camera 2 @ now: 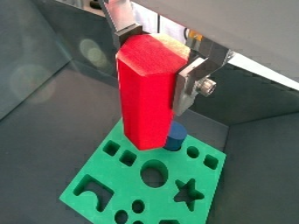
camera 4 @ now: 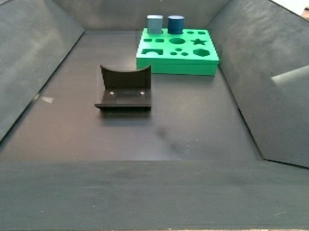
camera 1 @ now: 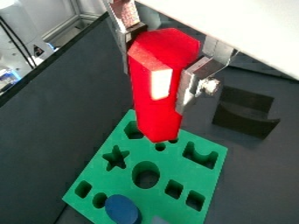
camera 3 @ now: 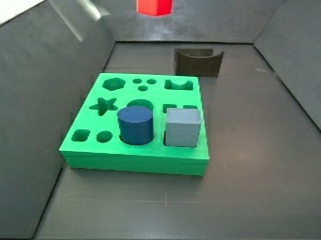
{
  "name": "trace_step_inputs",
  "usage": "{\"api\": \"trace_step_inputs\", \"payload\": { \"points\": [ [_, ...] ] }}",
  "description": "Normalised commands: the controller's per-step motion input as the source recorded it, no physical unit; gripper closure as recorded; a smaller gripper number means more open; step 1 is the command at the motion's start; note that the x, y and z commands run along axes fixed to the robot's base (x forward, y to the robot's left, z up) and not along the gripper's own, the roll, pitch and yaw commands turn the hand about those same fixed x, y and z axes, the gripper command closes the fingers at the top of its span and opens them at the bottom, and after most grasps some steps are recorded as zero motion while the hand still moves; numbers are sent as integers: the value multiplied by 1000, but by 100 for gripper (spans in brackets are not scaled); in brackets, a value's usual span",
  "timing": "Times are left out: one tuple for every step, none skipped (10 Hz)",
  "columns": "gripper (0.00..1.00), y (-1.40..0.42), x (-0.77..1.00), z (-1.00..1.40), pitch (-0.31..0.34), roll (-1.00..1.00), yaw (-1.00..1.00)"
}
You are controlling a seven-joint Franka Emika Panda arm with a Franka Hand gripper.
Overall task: Pick up the hexagon object. Move up. Place the hexagon object on the fixture. Regrasp the hexagon object. Move to above the board. Insert the hexagon object.
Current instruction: Insert the hexagon object.
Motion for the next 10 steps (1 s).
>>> {"api": "trace_step_inputs", "payload": {
  "points": [
    [100,114,-117,-269,-87,-406,-480],
    [100,166,-117,-251,-93,-421,-431],
    [100,203,-111,-240,-91,-423,-389],
    [100,314,-80,-231,-76,-380,-346],
    [100,391,-34,-246,-50,-363,-306],
    [100,449,-54,-226,-61,-346,-266],
    [100,440,-203,-269,-200,-321,-163],
    [100,391,-337,-371,-261,-297,-83],
    [100,246,-446,-329,-366,-247,0],
    [100,0,-203,-37,-204,-76,0]
  ]
}}
